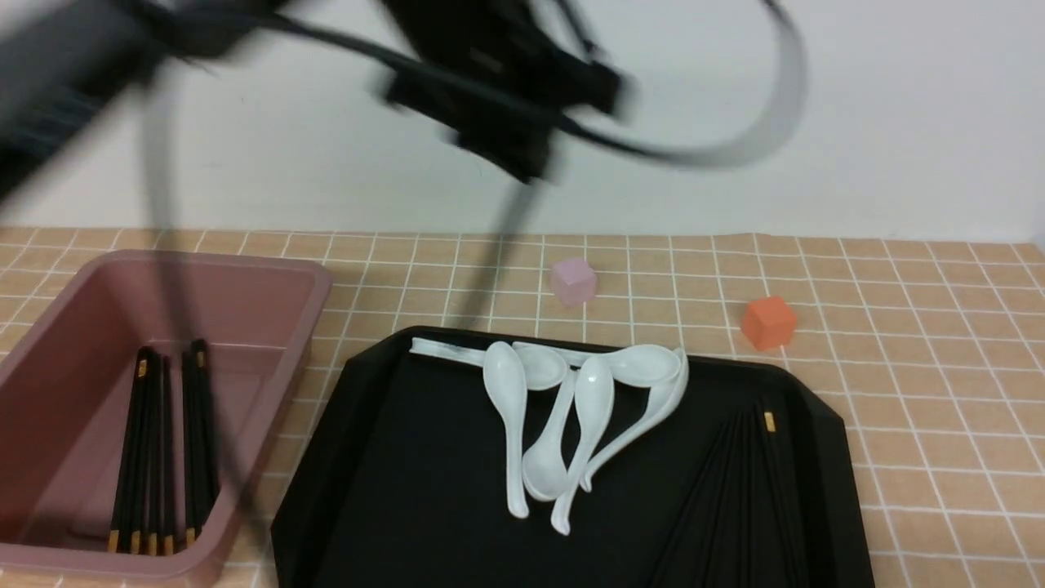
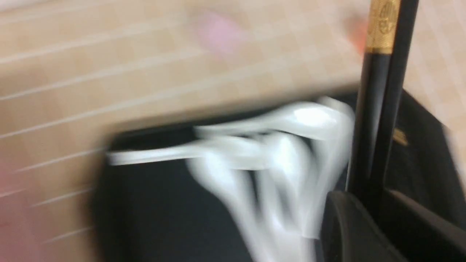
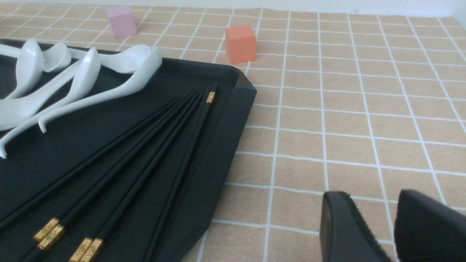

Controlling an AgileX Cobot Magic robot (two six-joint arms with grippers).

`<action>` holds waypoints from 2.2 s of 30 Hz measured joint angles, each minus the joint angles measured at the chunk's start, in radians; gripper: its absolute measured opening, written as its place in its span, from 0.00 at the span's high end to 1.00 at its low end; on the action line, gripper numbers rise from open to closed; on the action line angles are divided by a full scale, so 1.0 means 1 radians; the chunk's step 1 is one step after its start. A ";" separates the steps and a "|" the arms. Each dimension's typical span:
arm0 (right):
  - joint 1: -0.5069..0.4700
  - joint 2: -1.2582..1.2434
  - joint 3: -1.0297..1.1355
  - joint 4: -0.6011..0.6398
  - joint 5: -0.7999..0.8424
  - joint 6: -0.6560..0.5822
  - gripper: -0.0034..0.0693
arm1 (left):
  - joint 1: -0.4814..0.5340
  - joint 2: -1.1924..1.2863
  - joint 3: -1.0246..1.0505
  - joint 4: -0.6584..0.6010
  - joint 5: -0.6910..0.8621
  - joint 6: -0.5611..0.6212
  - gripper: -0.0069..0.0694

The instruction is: On brown tablecloth take chopsticks from black tray and put them in box.

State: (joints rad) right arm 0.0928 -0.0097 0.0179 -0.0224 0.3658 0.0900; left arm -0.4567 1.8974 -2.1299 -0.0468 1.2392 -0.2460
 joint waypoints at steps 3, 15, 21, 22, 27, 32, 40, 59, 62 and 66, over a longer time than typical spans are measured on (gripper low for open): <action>0.000 0.000 0.000 0.000 0.000 0.000 0.62 | 0.133 -0.066 0.120 0.016 0.000 -0.001 0.79; 0.000 0.000 0.000 0.000 0.000 0.000 0.62 | 0.521 -0.105 0.707 0.047 -0.368 -0.126 0.79; 0.000 0.000 0.000 0.000 0.000 0.000 0.62 | 0.528 -0.076 0.780 0.047 -0.474 -0.135 0.79; 0.000 0.000 0.000 0.000 0.000 0.000 0.62 | 0.528 -0.069 0.783 0.047 -0.476 -0.136 0.79; 0.000 0.000 0.000 0.000 0.000 0.000 0.62 | 0.528 -0.039 0.786 0.047 -0.466 -0.136 0.74; 0.000 0.000 0.000 0.000 0.000 0.000 0.62 | 0.528 -0.052 0.785 0.047 -0.420 -0.136 0.57; 0.000 0.000 0.000 0.000 0.000 0.000 0.62 | 0.528 -0.203 0.785 0.047 -0.345 -0.104 0.55; 0.000 0.000 0.000 0.000 0.000 0.000 0.62 | 0.528 -1.237 1.414 -0.243 -0.398 0.199 0.93; 0.000 0.000 0.000 0.000 0.000 0.000 0.62 | 0.528 -1.400 1.564 -0.340 -0.475 0.246 0.93; 0.000 0.000 0.000 0.000 0.000 0.000 0.62 | 0.528 -1.538 1.689 -0.387 -0.599 0.246 0.93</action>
State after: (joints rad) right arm 0.0928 -0.0097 0.0179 -0.0224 0.3658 0.0900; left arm 0.0715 0.3597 -0.4410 -0.4337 0.6398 0.0000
